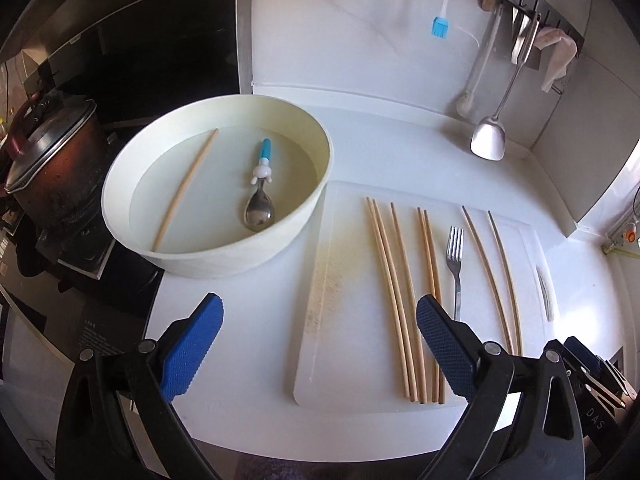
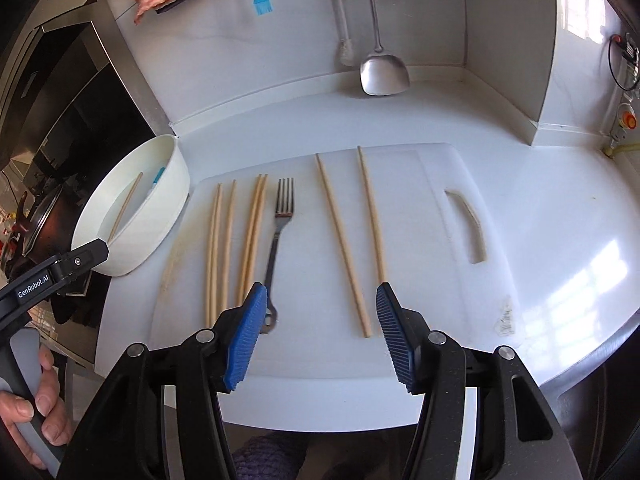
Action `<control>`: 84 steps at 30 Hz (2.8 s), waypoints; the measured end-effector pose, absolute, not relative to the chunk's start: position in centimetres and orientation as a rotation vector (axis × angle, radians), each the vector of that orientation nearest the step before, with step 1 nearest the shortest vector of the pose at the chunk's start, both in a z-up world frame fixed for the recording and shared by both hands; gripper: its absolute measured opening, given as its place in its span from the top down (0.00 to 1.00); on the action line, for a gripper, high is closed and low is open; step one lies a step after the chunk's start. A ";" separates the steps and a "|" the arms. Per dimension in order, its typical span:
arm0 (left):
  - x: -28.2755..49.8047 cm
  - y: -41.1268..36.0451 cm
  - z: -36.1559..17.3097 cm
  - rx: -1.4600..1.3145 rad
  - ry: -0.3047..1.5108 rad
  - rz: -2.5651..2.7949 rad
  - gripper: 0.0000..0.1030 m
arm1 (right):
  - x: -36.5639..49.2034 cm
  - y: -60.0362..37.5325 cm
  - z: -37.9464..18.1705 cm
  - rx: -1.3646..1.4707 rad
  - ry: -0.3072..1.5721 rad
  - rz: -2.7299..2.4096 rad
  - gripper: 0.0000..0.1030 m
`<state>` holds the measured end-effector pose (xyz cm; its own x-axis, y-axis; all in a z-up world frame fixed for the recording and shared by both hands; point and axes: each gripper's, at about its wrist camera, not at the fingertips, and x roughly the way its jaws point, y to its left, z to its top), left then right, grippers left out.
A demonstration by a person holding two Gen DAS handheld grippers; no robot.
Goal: Organize utensils
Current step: 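Move both tools back over the chopsticks on the cutting board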
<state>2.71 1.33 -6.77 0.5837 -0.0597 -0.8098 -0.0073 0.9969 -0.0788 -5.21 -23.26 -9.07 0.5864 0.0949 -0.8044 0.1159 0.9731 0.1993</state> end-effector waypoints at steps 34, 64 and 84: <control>6.6 -2.3 -15.9 -0.083 0.943 0.085 0.07 | 2.1 -28.3 -14.8 0.193 0.889 -0.021 0.47; 7.7 -2.0 -17.5 -0.113 0.948 0.089 0.05 | 4.1 -27.2 -16.6 0.058 0.903 -0.047 0.47; 8.0 -2.0 -17.3 -0.150 0.930 0.076 0.21 | 4.4 -25.4 -17.0 -0.018 0.894 0.005 0.82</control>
